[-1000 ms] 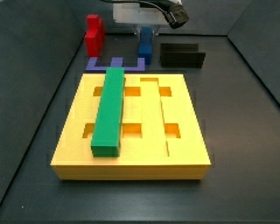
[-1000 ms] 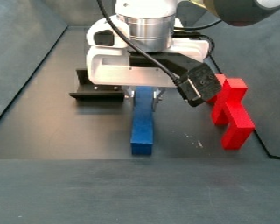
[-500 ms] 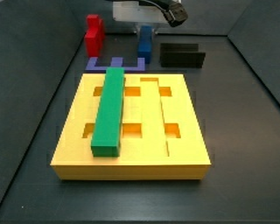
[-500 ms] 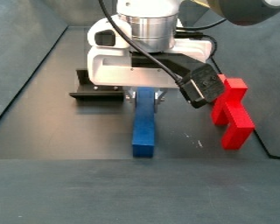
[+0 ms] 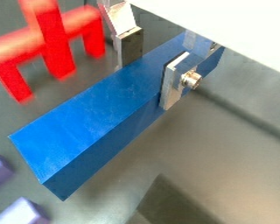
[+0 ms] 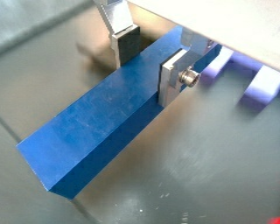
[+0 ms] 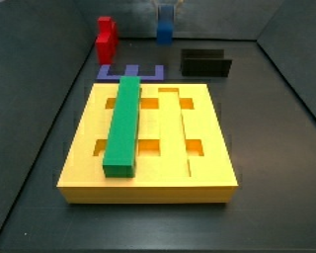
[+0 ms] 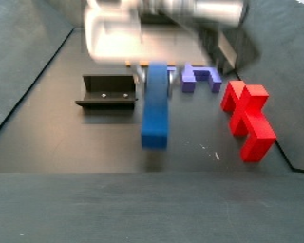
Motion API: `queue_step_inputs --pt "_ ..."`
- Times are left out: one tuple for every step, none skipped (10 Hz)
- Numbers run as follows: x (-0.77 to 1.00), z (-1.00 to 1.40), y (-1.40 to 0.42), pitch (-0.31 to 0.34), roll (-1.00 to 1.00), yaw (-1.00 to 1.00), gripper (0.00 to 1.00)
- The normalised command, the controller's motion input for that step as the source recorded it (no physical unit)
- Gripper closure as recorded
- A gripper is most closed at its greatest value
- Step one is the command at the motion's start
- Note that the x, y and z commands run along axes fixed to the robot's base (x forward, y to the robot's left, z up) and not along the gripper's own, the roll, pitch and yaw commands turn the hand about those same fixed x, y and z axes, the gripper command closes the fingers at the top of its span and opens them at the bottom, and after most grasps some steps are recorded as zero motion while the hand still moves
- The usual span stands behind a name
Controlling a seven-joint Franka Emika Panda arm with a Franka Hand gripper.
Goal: Pick up the blue object. Move up. Move to above the board. Insert the blue object.
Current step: Move to above the board.
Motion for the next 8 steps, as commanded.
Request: queue_step_inputs --pt "-0.03 1.4 -0.01 0.043 0.02 0.0 1.0" --pt "0.0 1.4 -0.01 0.03 0.04 0.01 1.0" --pt "0.01 1.4 0.0 0.054 0.03 0.01 1.0" --pt "0.0 1.4 0.0 0.078 0.01 0.01 1.0" --pt "0.01 0.99 0.0 0.071 0.01 0.01 1.0" --pt "0.03 0.58 0.0 0.067 0.01 0.0 1.0" --pt "0.05 0.33 0.01 0.065 0.0 0.0 1.0" --pt "0.03 0.19 0.0 0.069 0.0 0.0 1.0"
